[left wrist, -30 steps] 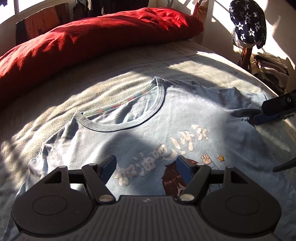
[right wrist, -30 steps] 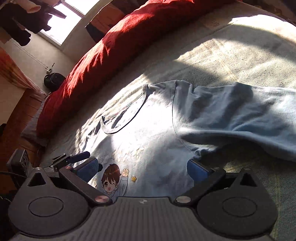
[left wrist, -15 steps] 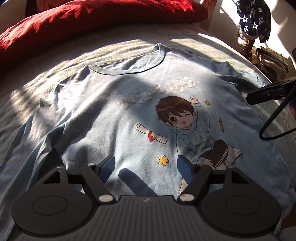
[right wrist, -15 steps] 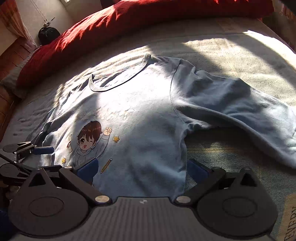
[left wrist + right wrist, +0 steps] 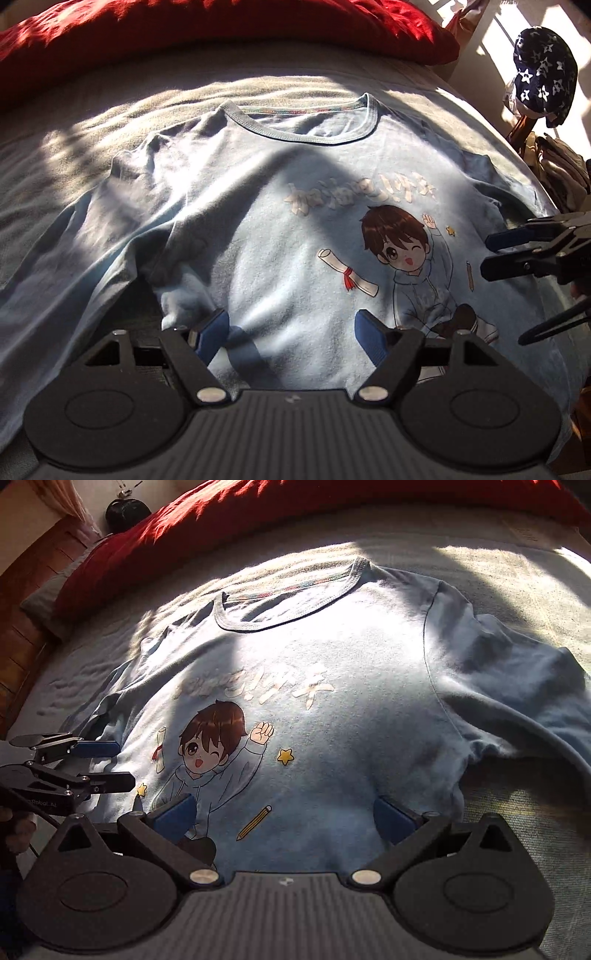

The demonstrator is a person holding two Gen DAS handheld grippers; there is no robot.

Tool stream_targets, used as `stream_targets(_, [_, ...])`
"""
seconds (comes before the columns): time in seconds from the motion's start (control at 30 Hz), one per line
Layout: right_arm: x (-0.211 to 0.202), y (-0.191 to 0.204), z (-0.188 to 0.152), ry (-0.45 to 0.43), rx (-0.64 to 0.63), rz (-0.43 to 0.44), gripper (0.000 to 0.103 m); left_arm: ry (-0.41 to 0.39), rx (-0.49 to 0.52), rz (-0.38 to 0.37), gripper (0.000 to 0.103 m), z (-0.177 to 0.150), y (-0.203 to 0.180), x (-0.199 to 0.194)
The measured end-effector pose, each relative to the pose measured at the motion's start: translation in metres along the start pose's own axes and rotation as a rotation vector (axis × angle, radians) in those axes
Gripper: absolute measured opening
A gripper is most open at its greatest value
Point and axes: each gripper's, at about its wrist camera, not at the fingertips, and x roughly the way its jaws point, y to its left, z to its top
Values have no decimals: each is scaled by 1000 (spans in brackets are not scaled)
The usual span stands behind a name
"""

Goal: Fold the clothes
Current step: 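Close the left gripper on the shirt beside the collar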

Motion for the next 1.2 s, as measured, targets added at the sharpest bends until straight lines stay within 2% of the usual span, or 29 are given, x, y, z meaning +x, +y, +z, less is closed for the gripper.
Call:
stream_targets(0.17, [-4, -2, 11, 1, 27, 0, 103, -130, 3, 63, 72, 67, 33, -14])
stream_targets(0.2, [-3, -2, 13, -2, 26, -2, 103, -130, 28, 96, 67, 80, 43, -8])
stream_targets(0.23, [-2, -1, 16, -7, 24, -7, 103, -130, 54, 128, 54, 92, 53, -2])
stream_targets(0.27, [-1, -1, 18, -10, 20, -10, 103, -121, 76, 163, 46, 104, 64, 6])
stream_targets(0.3, [0, -1, 20, -11, 16, -11, 103, -83, 85, 195, 33, 113, 76, 19])
stream_targets(0.37, [0, -2, 22, -15, 14, -11, 103, -20, 100, 216, 30, 120, 95, 38])
stream_targets(0.6, [-2, -12, 23, -15, 27, -30, 103, 78, 117, 148, 30, 115, 112, 63])
stream_targets(0.67, [-2, -15, 24, -15, 35, -31, 103, 84, 113, 130, 16, 112, 112, 66])
stream_targets(0.7, [-2, -14, 25, -13, 29, -37, 103, 81, 110, 122, 2, 112, 112, 66])
stream_targets(0.8, [-1, -11, 29, -10, -3, -52, 103, 50, 148, 183, 1, 111, 107, 64])
stream_targets(0.93, [1, -5, 36, -15, -40, -44, 103, 48, 92, 292, 0, 120, 121, 64])
stream_targets(0.97, [1, -2, 39, -18, -51, -45, 103, 54, 77, 299, 0, 122, 122, 61])
stream_targets(1.0, [0, 0, 41, -21, -63, -46, 103, 42, 60, 277, 0, 123, 119, 54])
stream_targets(1.07, [-1, 4, 44, -35, -85, -39, 103, -1, 44, 179, 4, 122, 104, 39])
stream_targets(1.13, [1, 7, 49, -43, -104, -36, 103, 26, 23, 47, 18, 114, 79, 35])
stream_targets(1.2, [8, 8, 53, -47, -108, -49, 103, 78, 3, -49, 20, 99, 61, 40])
